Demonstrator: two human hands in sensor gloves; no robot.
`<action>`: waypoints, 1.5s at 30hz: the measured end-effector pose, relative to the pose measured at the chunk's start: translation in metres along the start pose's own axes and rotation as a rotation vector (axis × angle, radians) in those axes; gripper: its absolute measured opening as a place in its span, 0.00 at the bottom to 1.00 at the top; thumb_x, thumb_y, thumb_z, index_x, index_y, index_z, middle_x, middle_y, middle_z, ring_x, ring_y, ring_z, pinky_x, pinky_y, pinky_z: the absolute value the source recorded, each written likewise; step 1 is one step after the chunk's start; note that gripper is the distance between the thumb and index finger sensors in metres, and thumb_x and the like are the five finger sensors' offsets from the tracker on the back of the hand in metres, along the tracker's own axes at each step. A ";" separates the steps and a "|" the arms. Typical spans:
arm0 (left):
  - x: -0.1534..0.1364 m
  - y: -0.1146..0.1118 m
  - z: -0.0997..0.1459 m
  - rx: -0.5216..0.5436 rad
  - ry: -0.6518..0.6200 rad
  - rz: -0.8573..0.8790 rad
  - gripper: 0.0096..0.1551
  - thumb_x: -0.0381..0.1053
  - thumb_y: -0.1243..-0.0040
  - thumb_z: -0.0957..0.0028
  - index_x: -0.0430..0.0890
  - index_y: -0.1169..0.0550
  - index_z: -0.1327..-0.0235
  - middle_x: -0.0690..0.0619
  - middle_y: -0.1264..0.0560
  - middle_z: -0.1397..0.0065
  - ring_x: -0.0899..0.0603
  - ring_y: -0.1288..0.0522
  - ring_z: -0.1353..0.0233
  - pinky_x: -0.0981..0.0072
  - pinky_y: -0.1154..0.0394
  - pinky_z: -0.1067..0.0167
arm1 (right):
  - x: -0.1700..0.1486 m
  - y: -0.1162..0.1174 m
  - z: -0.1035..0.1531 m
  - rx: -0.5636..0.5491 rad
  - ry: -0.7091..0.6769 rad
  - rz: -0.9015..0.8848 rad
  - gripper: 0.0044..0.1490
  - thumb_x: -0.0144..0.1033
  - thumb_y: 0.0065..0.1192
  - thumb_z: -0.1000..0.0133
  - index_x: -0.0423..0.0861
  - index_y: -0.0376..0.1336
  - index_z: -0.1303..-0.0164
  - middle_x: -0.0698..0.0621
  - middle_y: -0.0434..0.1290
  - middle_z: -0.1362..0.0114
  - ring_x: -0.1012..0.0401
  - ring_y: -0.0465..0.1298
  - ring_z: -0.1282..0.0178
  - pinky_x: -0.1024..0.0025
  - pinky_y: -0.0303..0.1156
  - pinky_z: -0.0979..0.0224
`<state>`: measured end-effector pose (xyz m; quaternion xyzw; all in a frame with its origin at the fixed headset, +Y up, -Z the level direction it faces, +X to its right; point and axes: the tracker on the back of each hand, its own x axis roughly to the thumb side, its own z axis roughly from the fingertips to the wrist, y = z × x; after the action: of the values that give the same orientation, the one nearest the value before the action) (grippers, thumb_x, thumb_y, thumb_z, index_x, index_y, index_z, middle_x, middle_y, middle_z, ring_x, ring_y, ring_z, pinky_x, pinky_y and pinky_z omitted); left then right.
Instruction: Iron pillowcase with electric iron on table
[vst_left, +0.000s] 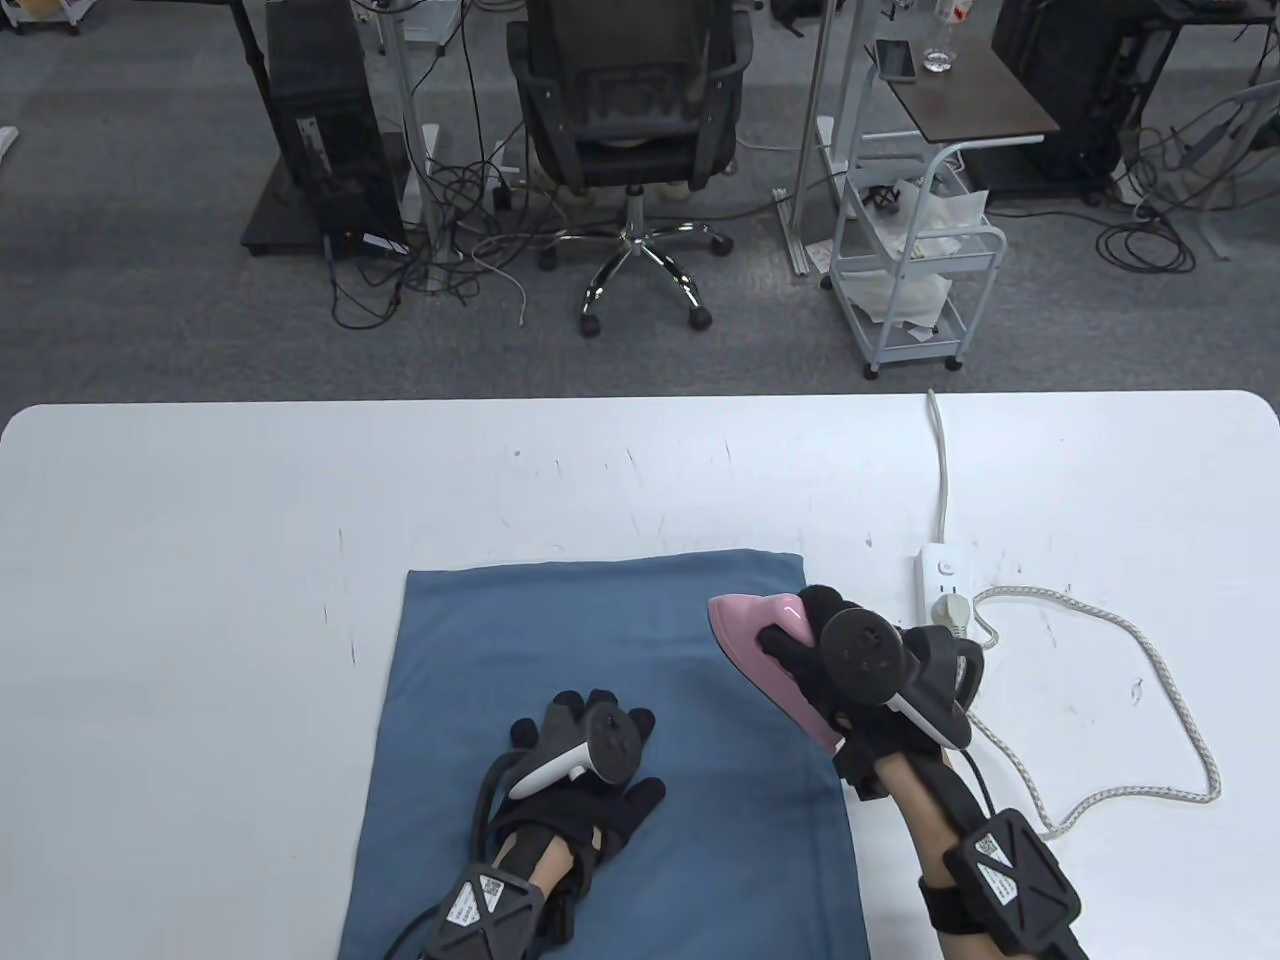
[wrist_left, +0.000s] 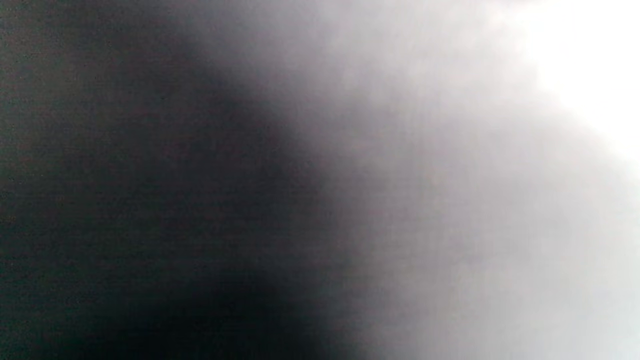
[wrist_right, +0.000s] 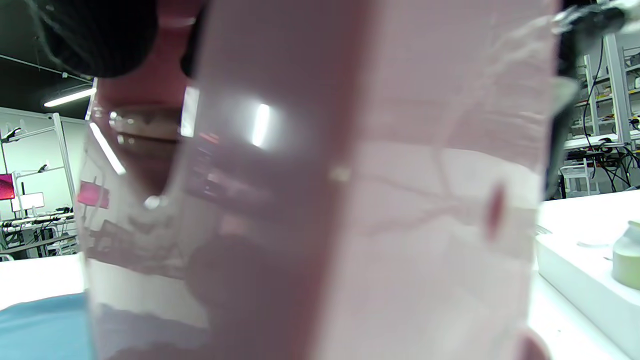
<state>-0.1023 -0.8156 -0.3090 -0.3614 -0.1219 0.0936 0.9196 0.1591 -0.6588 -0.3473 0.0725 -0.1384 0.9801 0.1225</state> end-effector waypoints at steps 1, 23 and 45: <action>0.000 -0.004 0.004 0.000 0.002 0.000 0.44 0.73 0.74 0.48 0.66 0.78 0.33 0.56 0.88 0.27 0.38 0.90 0.28 0.28 0.83 0.39 | 0.002 0.001 0.000 0.002 -0.004 0.004 0.36 0.63 0.59 0.49 0.48 0.69 0.41 0.57 0.81 0.59 0.67 0.82 0.68 0.61 0.84 0.47; 0.002 -0.030 0.031 -0.012 -0.021 -0.014 0.45 0.73 0.75 0.48 0.65 0.79 0.33 0.54 0.89 0.28 0.36 0.91 0.29 0.26 0.84 0.40 | 0.055 0.077 0.029 0.198 -0.293 0.260 0.39 0.65 0.55 0.51 0.48 0.68 0.41 0.58 0.81 0.61 0.67 0.81 0.70 0.61 0.84 0.48; 0.003 -0.029 0.032 -0.015 -0.025 -0.027 0.45 0.73 0.75 0.48 0.65 0.79 0.33 0.54 0.90 0.28 0.36 0.91 0.29 0.26 0.83 0.40 | 0.021 0.105 -0.091 0.159 0.111 0.424 0.39 0.64 0.53 0.51 0.48 0.67 0.40 0.58 0.80 0.62 0.67 0.81 0.70 0.61 0.83 0.48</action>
<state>-0.1065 -0.8157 -0.2659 -0.3654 -0.1389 0.0848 0.9165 0.1016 -0.7254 -0.4571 -0.0027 -0.0658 0.9942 -0.0850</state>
